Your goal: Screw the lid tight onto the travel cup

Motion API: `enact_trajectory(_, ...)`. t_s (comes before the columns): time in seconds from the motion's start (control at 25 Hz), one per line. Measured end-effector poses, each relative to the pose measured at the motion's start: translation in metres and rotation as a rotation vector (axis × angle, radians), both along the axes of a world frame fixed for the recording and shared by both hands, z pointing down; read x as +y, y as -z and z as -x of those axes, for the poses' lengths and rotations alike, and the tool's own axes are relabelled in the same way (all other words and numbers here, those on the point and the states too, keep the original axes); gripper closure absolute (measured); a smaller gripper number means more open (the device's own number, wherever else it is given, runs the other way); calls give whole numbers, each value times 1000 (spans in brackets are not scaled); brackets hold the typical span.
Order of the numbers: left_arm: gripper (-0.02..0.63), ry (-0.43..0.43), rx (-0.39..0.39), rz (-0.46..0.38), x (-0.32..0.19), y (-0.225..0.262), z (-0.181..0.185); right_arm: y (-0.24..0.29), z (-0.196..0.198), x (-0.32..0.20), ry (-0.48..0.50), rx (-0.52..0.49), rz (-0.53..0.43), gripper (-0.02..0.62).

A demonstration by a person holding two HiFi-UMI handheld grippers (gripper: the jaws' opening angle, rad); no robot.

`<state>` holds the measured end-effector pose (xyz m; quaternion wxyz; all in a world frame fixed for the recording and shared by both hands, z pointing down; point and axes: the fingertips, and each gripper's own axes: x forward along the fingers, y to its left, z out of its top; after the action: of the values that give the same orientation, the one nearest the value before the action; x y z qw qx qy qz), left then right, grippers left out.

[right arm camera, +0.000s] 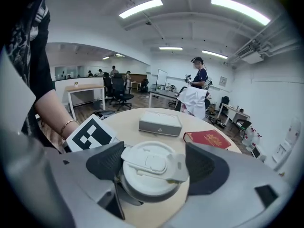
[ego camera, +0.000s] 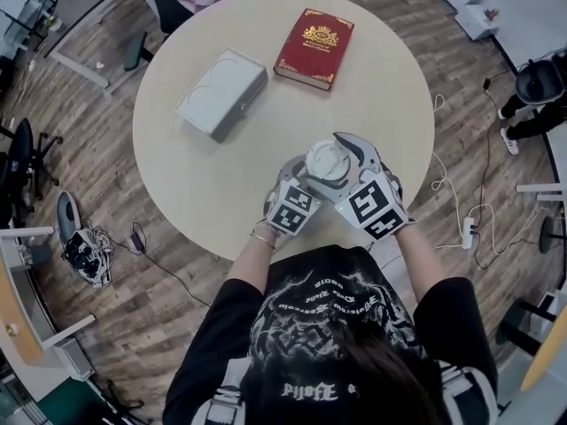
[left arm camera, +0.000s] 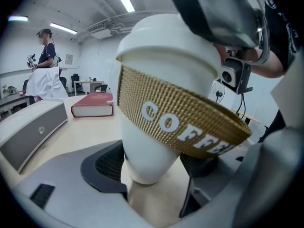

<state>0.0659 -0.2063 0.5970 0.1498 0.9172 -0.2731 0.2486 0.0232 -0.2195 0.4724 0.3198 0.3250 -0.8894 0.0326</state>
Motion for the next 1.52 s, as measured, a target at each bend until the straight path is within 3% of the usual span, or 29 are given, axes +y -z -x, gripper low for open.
enact_trajectory(0.08, 219, -5, 3, 3, 0, 0, 0, 1, 0, 3, 83, 20, 16, 181)
enact_trajectory(0.2, 219, -17, 14, 6, -2, 0, -1, 10, 0, 6, 286, 99, 4, 163)
enact_trajectory(0.48, 219, -96, 27, 4, -1, -2, -1, 6, -11, 27, 849, 447, -23, 144)
enact_trajectory(0.68, 219, -130, 20, 7, 1, 0, -1, -19, -21, 24, 1232, 813, -186, 130)
enact_trajectory(0.76, 219, -134, 21, 6, 0, 2, 0, -27, -19, 23, 1369, 903, -256, 131)
enact_trajectory(0.84, 219, -137, 26, 8, 0, 2, -1, -32, -19, 27, 1462, 939, -257, 171)
enact_trajectory(0.92, 219, -140, 30, 11, 0, 1, -1, -33, -19, 29, 1482, 928, -221, 179)
enact_trajectory(1.08, 219, -148, 26, 17, 0, 1, 0, -33, -14, 31, 1401, 855, -161, 181)
enact_trajectory(1.52, 215, -87, 3, 24, -2, -7, -1, -35, -4, 25, 935, 642, 90, 181)
